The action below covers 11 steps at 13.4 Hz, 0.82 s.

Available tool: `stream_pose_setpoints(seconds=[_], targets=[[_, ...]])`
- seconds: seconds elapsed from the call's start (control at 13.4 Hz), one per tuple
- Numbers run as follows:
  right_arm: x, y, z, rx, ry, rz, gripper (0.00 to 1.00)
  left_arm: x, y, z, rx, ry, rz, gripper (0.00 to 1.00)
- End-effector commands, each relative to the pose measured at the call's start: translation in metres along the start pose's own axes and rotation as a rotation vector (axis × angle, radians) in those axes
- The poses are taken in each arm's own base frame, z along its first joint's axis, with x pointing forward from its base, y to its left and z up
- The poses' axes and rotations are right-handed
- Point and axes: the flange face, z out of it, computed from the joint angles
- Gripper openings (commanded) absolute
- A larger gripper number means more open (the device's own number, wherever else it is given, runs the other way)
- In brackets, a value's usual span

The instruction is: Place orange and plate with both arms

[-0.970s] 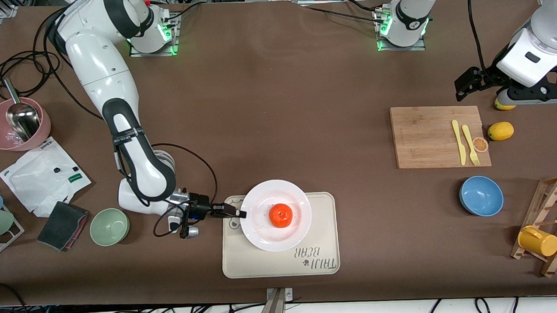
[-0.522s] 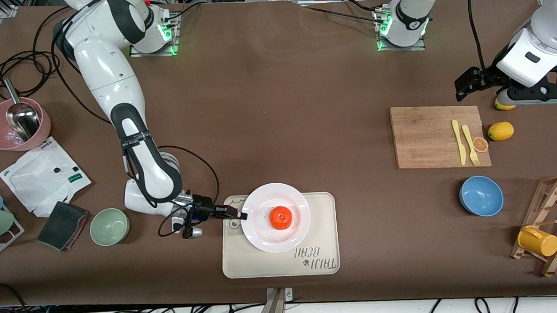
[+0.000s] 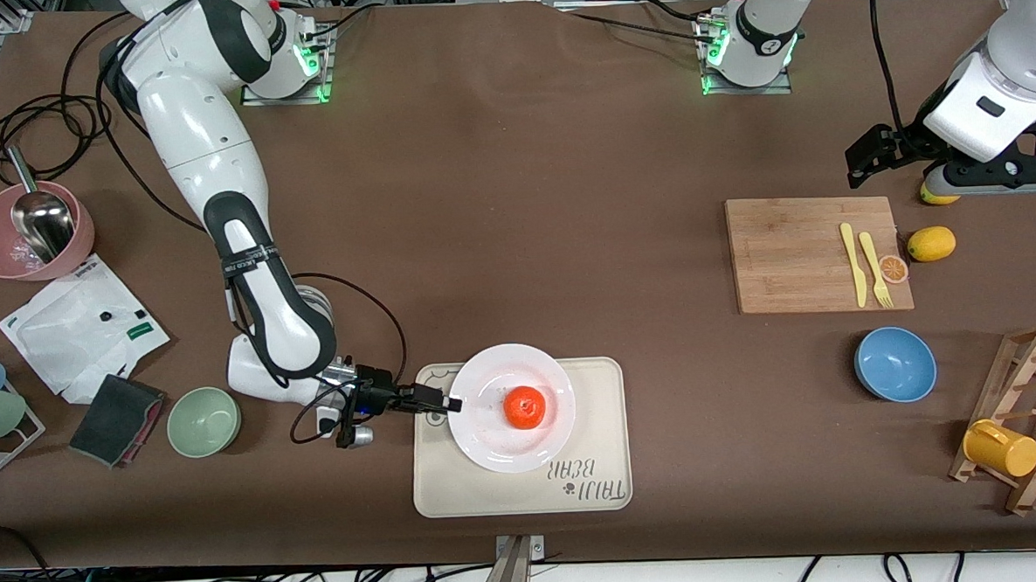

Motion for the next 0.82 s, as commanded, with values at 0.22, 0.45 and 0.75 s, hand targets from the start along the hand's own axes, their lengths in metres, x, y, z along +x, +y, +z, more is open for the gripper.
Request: stream_pose_setpoints(seconds=[0.22,0.45,0.75], targets=[[0.017,-0.047,-0.049,-0.129,-0.075,-0.159,0.79,-0.002,0.000,-0.002,0.002,-0.001,0.012,1.00],[-0.004,-0.105,-0.096,-0.236,-0.151,-0.257,0.79,-0.002,0.000,-0.001,0.002,-0.003,0.012,1.00],[-0.051,-0.147,-0.198,-0.404,-0.285,-0.295,0.81,-0.002,0.000,-0.002,0.002,-0.001,0.012,1.00]])
